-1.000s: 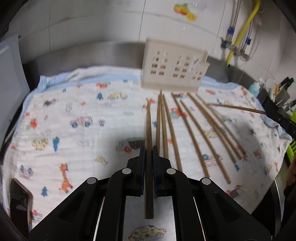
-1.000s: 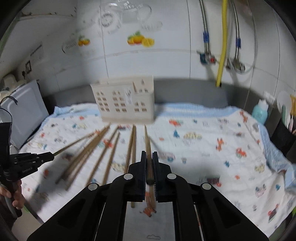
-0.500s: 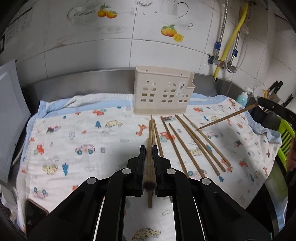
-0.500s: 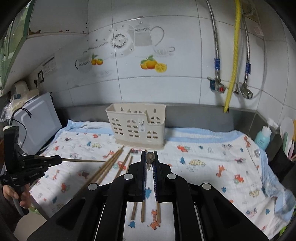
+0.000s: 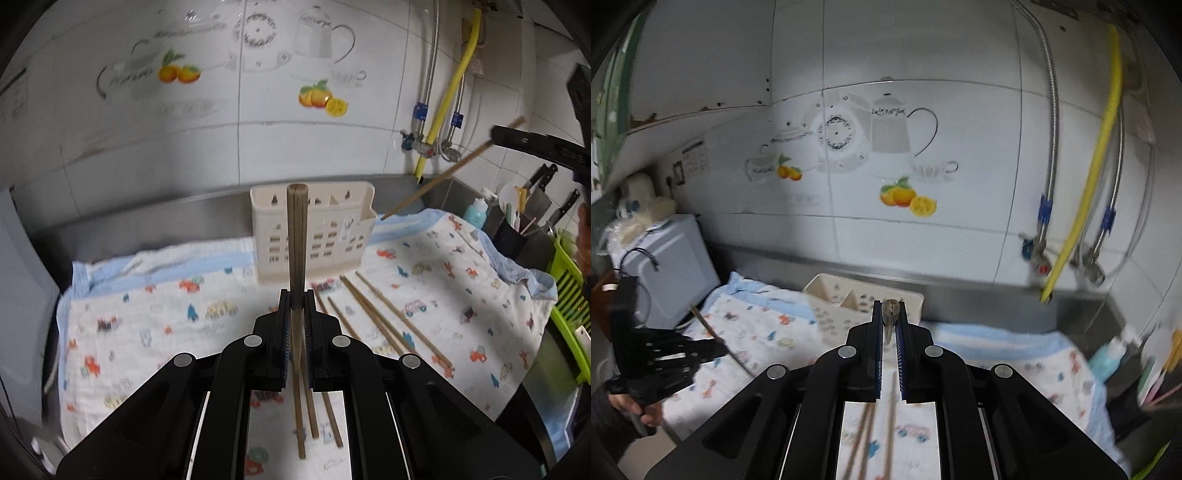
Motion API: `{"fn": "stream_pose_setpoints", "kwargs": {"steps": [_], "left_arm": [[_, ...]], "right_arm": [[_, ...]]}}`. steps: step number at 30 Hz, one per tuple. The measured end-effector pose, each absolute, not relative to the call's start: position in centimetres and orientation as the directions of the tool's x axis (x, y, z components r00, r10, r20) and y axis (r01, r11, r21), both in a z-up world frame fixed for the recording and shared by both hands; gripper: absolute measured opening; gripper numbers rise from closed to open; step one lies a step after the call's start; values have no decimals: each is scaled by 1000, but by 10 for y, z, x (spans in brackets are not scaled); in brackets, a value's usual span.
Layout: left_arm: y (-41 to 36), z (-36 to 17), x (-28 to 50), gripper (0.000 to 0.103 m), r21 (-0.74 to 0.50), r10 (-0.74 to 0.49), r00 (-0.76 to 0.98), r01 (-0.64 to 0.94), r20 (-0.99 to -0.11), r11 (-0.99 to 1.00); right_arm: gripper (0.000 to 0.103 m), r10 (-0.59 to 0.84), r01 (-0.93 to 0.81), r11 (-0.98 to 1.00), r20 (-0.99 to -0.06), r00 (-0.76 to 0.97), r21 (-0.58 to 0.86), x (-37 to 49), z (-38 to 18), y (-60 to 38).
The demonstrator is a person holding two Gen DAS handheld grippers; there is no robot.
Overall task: Organize utensils
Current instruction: 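Lift both held chopsticks upright and carry them over the beige caddy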
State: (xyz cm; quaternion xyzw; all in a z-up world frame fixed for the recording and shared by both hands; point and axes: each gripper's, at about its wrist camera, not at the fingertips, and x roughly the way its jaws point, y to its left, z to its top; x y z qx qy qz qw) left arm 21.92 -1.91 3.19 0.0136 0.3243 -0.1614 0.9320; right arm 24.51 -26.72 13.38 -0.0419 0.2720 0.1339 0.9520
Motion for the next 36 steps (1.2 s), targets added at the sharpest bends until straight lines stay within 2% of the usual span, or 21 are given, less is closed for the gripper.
{"fn": "stream_pose_setpoints", "kwargs": {"steps": [11, 17, 20, 36], "left_arm": [[-42, 122, 257, 6, -8, -285, 848, 315, -447, 949], [-49, 149, 289, 6, 16, -256, 889, 283, -379, 959], [-51, 147, 310, 6, 18, -235, 893, 261, -385, 965], [-41, 73, 386, 6, -85, -221, 794, 210, -567, 974]], "right_arm": [[6, 213, -279, 960, -613, 761, -12, 314, 109, -255], [6, 218, -284, 959, -640, 737, -1, 327, 93, -256], [6, 210, -283, 959, -650, 730, -8, 333, 87, -257], [7, 210, -278, 960, -675, 708, 7, 349, 69, -258]]}}
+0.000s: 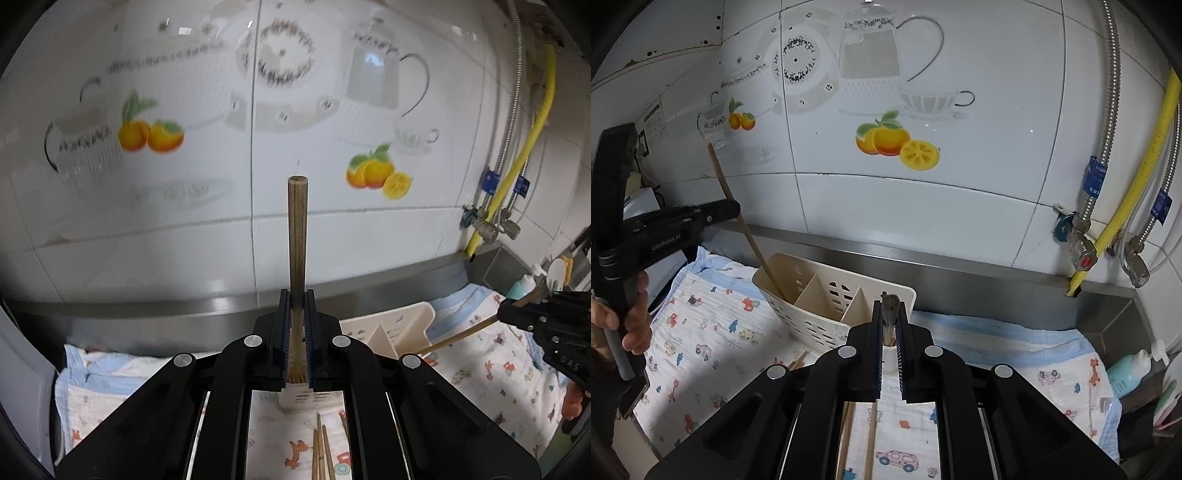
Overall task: Organize utensils
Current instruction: 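Lift both held chopsticks upright and carry them over the beige caddy, then open the right tool while the left tool opens, dropping chopsticks into the caddy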
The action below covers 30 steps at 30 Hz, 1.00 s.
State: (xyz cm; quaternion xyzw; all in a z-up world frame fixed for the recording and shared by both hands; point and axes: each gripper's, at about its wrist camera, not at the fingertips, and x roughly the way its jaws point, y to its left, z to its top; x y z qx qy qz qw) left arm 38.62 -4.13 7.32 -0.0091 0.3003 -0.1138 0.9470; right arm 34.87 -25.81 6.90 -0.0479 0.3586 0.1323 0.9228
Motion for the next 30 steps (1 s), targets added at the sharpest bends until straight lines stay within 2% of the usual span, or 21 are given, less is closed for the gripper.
{"fn": "stream_pose_setpoints", "kwargs": {"steps": [12, 18, 24, 28, 30], "left_arm": [[-39, 64, 395, 8, -98, -225, 777, 208, -587, 973], [-33, 80, 381, 8, -109, -241, 794, 217, -558, 970], [-20, 96, 339, 8, -107, -246, 816, 224, -523, 969], [-14, 88, 302, 10, -110, -256, 812, 234, -524, 966], [-12, 80, 287, 15, -116, -261, 803, 236, -535, 965]], "right_arm": [[7, 215, -282, 959, -662, 718, 5, 348, 73, -256], [20, 210, -267, 964, -624, 752, 2, 324, 89, -263], [20, 224, -260, 965, -604, 764, 29, 279, 84, -269], [25, 236, -256, 965, -606, 760, 55, 249, 67, -274], [28, 227, -245, 968, -607, 762, 54, 231, 55, -275]]}}
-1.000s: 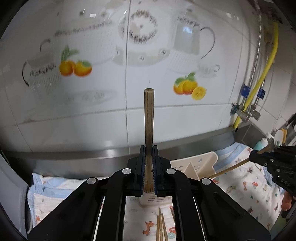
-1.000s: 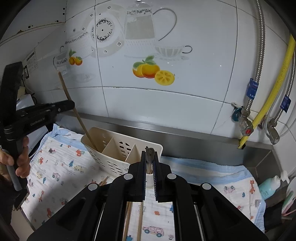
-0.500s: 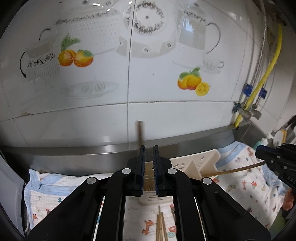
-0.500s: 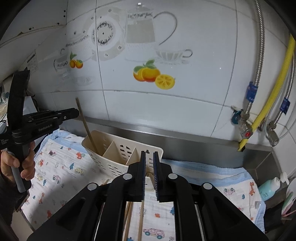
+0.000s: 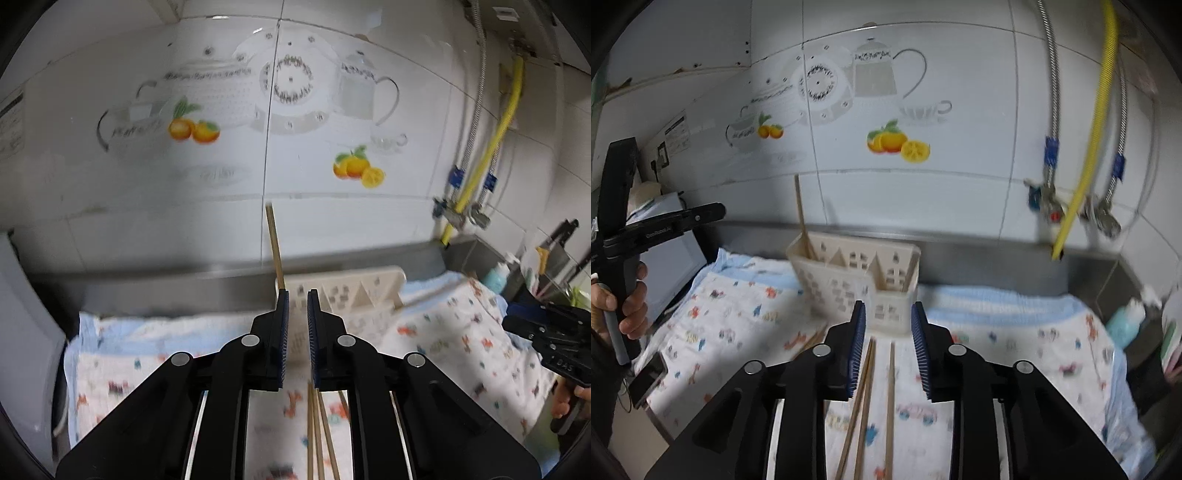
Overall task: Organize utensils
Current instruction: 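Open the right tool while the left tool opens, dropping chopsticks into the caddy, then lower the left tool onto another chopstick while the right tool grasps one too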
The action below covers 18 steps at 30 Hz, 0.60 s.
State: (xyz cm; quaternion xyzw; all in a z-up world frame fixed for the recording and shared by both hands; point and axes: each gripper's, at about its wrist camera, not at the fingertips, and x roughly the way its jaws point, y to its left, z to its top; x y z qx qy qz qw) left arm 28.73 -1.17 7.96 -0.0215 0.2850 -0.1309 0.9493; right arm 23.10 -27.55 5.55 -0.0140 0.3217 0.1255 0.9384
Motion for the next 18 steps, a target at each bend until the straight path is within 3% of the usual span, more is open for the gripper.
{"fn": "stream_pose_setpoints", "kwargs": {"steps": [2, 6, 8, 9, 12, 14, 18], "left_arm": [[-11, 65, 267, 23, -103, -251, 798, 234, -547, 967], [-10, 38, 237, 28, -99, -251, 779, 238, -575, 966], [-10, 21, 223, 39, -91, -241, 769, 233, -592, 968], [-9, 14, 217, 40, -88, -239, 762, 235, -601, 968], [-8, -7, 205, 49, -75, -222, 741, 227, -634, 971], [-6, -24, 197, 60, -72, -215, 720, 224, -660, 972], [-4, -53, 188, 70, -33, -167, 691, 202, -704, 979]], "right_arm": [[30, 218, -234, 971, -608, 763, 54, 215, 46, -276], [42, 179, -201, 979, -603, 777, 33, 186, 29, -276], [47, 164, -191, 981, -607, 778, 20, 173, 19, -274], [48, 162, -190, 982, -612, 774, 20, 167, 13, -273], [61, 138, -171, 985, -618, 774, 6, 152, -2, -273], [74, 128, -162, 987, -623, 771, 2, 145, -11, -272], [85, 117, -146, 989, -652, 749, 9, 139, -33, -273]]}}
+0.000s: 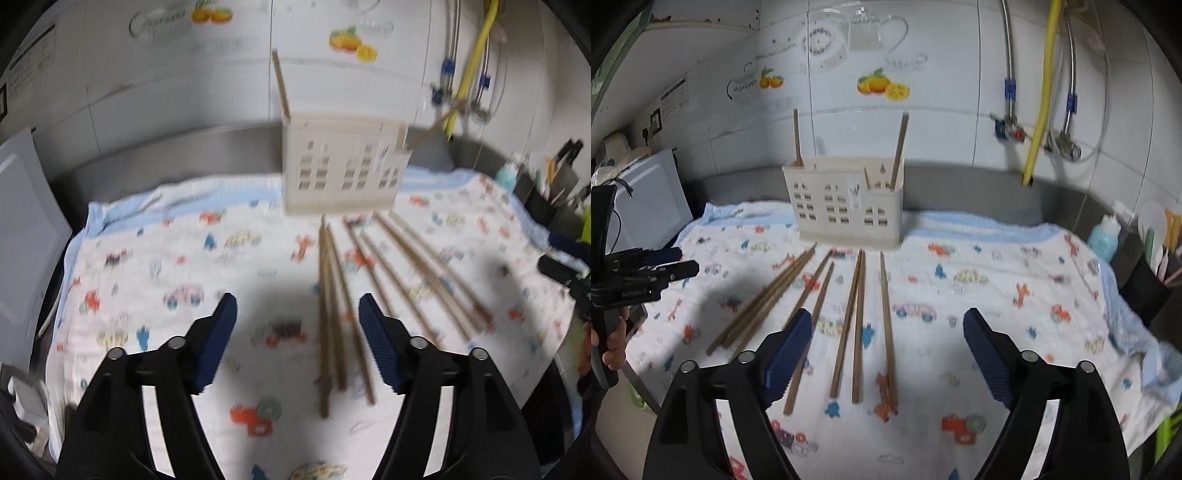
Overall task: Organize utensils
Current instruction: 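Lower the left tool onto another chopstick while the right tool grasps one too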
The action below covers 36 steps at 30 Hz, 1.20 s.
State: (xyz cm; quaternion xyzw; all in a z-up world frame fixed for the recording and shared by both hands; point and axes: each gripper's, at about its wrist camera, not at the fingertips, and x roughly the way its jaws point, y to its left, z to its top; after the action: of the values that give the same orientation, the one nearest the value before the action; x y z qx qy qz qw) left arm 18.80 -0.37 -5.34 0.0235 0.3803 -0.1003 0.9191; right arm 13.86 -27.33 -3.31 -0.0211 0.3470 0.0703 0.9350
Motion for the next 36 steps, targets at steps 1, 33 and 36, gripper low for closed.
{"fn": "stream_pose_setpoints", "kwargs": {"steps": [1, 33, 36], "left_arm": [[-3, -59, 187, 70, -22, -153, 686, 196, -712, 980], [-13, -135, 205, 69, 2, -106, 609, 173, -786, 985], [-16, -137, 206, 65, -3, -114, 604, 182, -789, 983]], "right_arm": [[87, 114, -144, 990, -657, 745, 9, 139, -37, -274], [91, 135, -121, 990, -745, 653, 74, 153, -102, -282], [91, 139, -123, 989, -747, 651, 77, 154, -103, -281]]}}
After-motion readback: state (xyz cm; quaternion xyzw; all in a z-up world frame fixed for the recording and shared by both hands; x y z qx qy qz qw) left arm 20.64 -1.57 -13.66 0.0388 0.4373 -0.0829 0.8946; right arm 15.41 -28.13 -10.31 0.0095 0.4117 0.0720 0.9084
